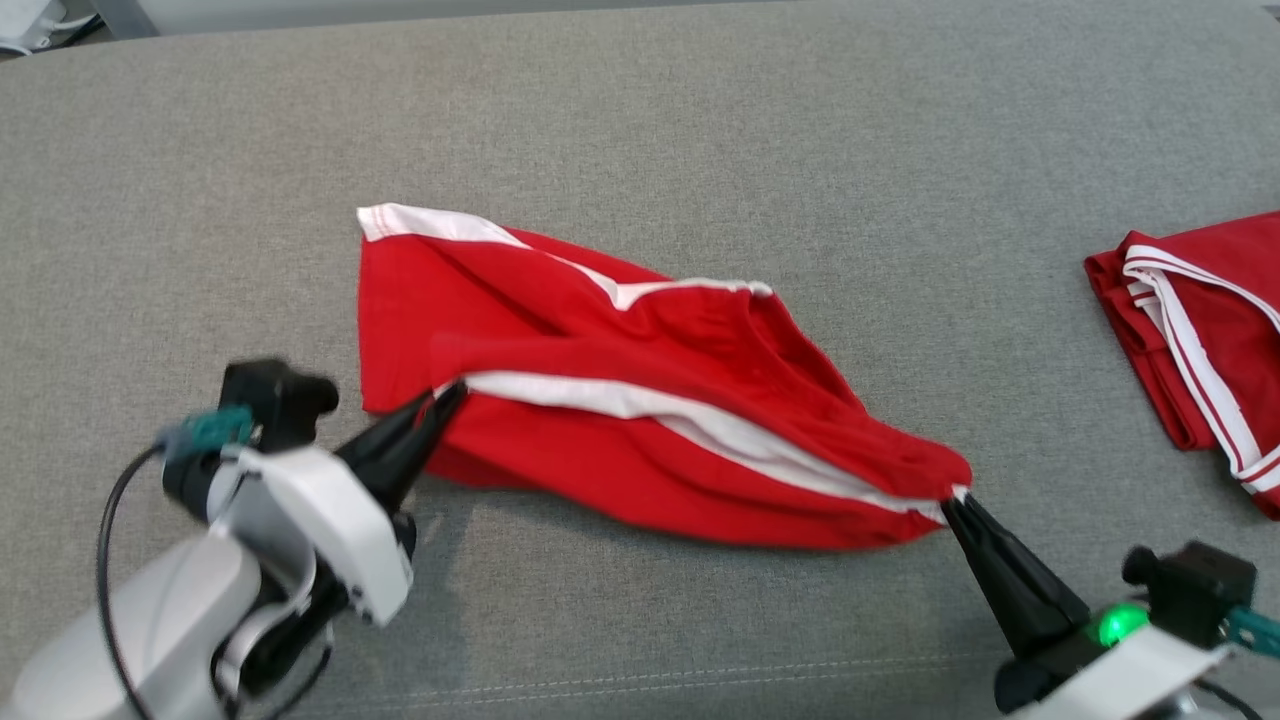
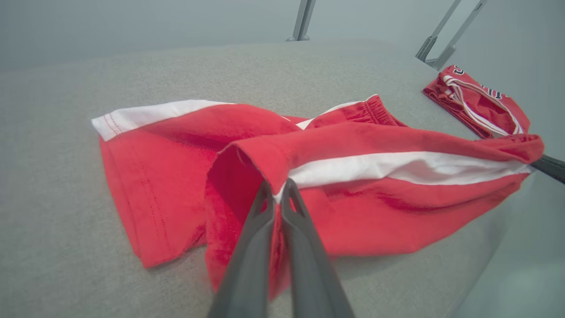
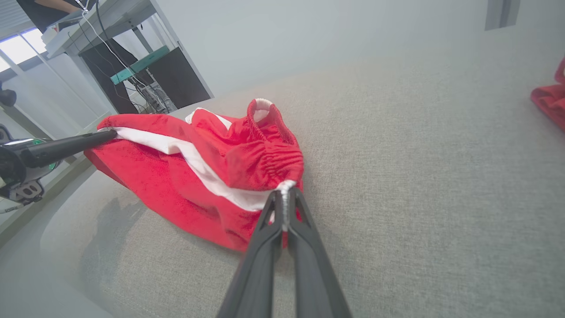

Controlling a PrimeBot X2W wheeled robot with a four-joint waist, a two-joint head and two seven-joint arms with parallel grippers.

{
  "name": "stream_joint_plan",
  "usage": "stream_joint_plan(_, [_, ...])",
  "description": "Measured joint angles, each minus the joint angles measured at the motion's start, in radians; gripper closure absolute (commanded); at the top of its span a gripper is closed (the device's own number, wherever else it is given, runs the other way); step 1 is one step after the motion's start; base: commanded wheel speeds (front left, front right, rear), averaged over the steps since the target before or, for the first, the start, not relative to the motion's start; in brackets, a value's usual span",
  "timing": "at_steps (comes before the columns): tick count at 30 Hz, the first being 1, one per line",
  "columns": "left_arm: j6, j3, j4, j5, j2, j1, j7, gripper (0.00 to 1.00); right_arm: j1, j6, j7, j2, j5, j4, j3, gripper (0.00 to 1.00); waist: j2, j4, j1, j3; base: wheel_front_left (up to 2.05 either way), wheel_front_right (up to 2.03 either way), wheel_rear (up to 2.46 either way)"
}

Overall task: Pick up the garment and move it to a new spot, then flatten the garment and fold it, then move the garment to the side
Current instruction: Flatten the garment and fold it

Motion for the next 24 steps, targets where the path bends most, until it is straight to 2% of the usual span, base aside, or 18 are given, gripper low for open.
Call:
stream_joint_plan(3, [0.067,0.014,-0.171,-0.036,0.073,0.117,-0.022,1.00,0.097,0.000,0.000,-0.008,0.016,-0.055,-0.044,1.00,0.0000,-0.002,0.0000,-0.010,0.00,0.00,0.00])
stream_joint_plan(6, [0.142,0.025,-0.325,-0.065,0.122,0.232,-0.038,1.00,0.177,0.000,0.000,-0.012,0.020,-0.086,-0.093,1.00,0.0000,-0.002,0.0000,-0.012,0.00,0.00,0.00])
stream_joint_plan(11, [0.253,0.046,-0.474,-0.098,0.194,0.352,-0.063,1.00,0.238,0.000,0.001,0.003,-0.001,-0.108,-0.149,1.00,0.0000,0.001,0.0000,-0.014,0.00,0.00,0.00])
stream_joint_plan(14, [0.275,0.047,-0.516,-0.108,0.202,0.391,-0.072,1.00,0.247,0.000,0.023,0.023,0.000,-0.111,-0.151,1.00,0.0000,0.005,0.0000,-0.014,0.00,0.00,0.00])
stream_joint_plan(16, [0.272,0.045,-0.523,-0.111,0.203,0.392,-0.062,1.00,0.247,0.000,0.059,0.026,0.013,-0.111,-0.147,1.00,0.0000,0.010,0.0000,-0.015,0.00,0.00,0.00])
stream_joint_plan(17, [0.255,0.048,-0.523,-0.123,0.202,0.389,-0.052,1.00,0.239,0.000,0.083,0.027,0.018,-0.108,-0.147,1.00,0.0000,0.012,0.0000,-0.014,0.00,0.00,0.00])
stream_joint_plan(19, [0.180,0.054,-0.494,-0.177,0.189,0.352,-0.013,1.00,0.185,0.000,0.164,0.031,0.051,-0.095,-0.140,1.00,0.0000,0.015,0.0000,-0.010,0.00,0.00,0.00])
stream_joint_plan(21, [0.102,0.075,-0.405,-0.233,0.170,0.254,0.064,1.00,0.028,0.000,0.269,0.041,0.097,-0.054,-0.106,1.00,0.0000,0.007,0.0000,-0.007,0.00,0.00,0.00])
stream_joint_plan(23, [0.024,0.114,-0.265,-0.314,0.143,0.098,0.168,1.00,-0.228,0.000,0.351,0.054,0.105,0.028,-0.086,1.00,0.0000,-0.008,0.0000,-0.007,0.00,0.00,0.00])
stream_joint_plan(24, [-0.001,0.143,-0.184,-0.357,0.124,0.007,0.214,1.00,-0.374,0.000,0.377,0.062,0.104,0.080,-0.082,1.00,0.0000,-0.016,0.0000,-0.008,0.00,0.00,0.00])
